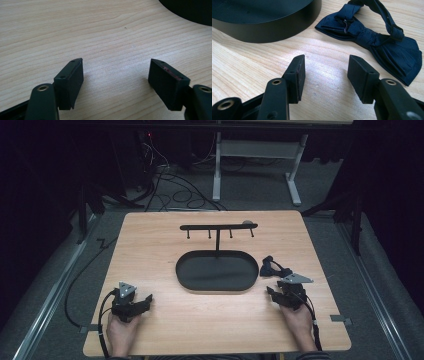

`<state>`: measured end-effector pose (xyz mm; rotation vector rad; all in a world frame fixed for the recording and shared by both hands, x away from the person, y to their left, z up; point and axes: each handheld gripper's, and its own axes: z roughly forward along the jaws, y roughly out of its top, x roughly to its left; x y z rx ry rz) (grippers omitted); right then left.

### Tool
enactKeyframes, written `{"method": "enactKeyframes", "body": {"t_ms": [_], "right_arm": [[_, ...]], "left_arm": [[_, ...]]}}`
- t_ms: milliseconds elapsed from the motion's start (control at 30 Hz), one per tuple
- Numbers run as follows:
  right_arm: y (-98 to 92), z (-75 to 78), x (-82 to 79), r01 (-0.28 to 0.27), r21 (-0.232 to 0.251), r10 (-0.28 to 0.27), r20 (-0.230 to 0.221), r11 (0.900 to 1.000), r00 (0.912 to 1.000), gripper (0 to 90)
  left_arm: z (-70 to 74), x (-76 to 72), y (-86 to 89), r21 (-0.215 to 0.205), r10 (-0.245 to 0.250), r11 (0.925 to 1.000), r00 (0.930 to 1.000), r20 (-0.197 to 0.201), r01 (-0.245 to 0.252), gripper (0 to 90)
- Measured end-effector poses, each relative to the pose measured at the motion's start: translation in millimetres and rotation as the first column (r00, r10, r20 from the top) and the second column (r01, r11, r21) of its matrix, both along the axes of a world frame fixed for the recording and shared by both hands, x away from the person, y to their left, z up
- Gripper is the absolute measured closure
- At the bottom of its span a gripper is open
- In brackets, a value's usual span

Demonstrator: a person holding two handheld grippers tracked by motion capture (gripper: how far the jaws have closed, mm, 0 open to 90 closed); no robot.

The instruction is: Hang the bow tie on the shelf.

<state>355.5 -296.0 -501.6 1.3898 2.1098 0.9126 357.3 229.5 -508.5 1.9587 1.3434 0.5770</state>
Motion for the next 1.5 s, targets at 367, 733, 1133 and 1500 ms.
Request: {"method": "enactKeyframes", "body": {"t_ms": [367,733,1133,1500], "right_arm": [[0.0,0.0,0.1,-0.001,0.000,0.001,0.000,1.000,1.0000,50.0],[0.0,0.1,0.1,-0.002,0.000,0.002,-0.002,1.000,1.0000,48.3],[-0.7,0.3,-1.4,0.009,0.009,-0.009,0.003,1.000,1.0000,49.0],[-8.5,2.8,-10.2,0.029,0.046,-0.031,0.030,0.999,0.9991,50.1]], "left_arm": [[0.0,0.0,0.0,-0.001,0.000,1.0000,1.0000,0.000,0.000,28.8],[0.0,0.0,0.0,-0.001,0.000,1.0000,1.0000,0.000,0.000,28.8],[0.1,0.0,0.0,-0.001,0.000,1.0000,1.0000,0.000,0.000,28.8],[0.0,0.0,0.0,-0.001,0.000,1.0000,1.0000,0.000,0.000,28.8]]}}
